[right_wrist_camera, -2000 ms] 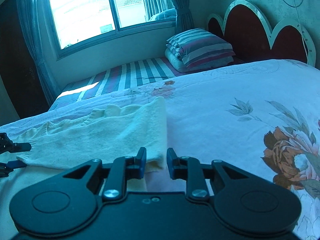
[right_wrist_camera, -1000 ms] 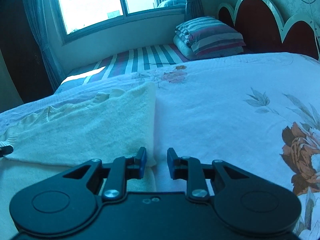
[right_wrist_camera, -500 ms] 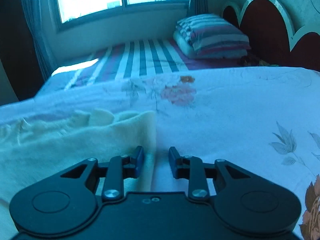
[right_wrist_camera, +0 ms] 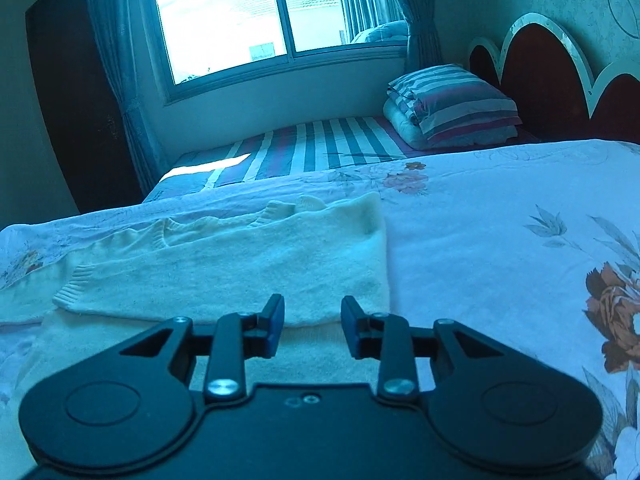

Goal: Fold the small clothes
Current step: 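Fold the other sleeve across the body with the left gripper and release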

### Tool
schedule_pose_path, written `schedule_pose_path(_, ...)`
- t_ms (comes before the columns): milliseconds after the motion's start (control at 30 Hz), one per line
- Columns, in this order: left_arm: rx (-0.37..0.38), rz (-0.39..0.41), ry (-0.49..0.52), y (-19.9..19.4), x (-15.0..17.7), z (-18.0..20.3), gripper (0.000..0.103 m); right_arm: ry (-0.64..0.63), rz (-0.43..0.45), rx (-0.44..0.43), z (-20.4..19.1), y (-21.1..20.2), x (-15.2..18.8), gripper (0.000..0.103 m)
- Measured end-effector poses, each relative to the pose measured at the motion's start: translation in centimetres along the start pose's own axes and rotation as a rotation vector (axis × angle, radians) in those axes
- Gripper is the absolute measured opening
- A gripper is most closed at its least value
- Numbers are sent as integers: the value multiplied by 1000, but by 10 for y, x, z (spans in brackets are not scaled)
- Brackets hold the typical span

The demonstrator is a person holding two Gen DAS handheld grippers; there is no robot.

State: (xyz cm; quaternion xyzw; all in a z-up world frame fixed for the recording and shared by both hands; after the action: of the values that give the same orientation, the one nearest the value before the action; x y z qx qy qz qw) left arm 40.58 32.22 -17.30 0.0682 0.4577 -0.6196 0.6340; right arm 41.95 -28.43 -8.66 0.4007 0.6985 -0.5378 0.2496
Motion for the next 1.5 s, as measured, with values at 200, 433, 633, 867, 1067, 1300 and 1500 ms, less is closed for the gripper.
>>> schedule_pose_path(200,8,13,-161,27,-33,-63,47,-25,-9,40,-23,-4,3,32)
schedule_pose_path(433,23,-12,-160,62,-55,-70,22,8,12,50,-43,-9,-2,32)
schedule_pose_path(633,100,24,49,59,-65,-15,2,17,36,65,-42,-13,-7,32)
schedule_pose_path(867,327,-24,438,63,-21,150,2,51,44,95,-17,-14,-11,32)
schedule_pose_path(1067,413,-155,571,60,66,236,2,68,44,107,11,-23,-15,32)
schedule_pose_path(1300,455,-247,708,42,147,311,2,93,45,130,47,-38,-19,33)
schedule_pose_path(1500,463,-357,843,31,194,338,42,126,2,82,62,-39,-20,42)
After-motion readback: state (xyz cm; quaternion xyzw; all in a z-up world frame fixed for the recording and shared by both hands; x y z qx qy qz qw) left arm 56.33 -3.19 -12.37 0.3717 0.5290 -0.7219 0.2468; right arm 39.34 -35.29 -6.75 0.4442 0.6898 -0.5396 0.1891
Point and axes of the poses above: each gripper's, at about its wrist camera, not at the fingertips, and y roughly the way its jaws point, z to its right, x to its underside, the point moved 1 cm from there along y, roughly the way its jaws point, and after that the axes turned 10 degrees about y, right-handed, at the moved point
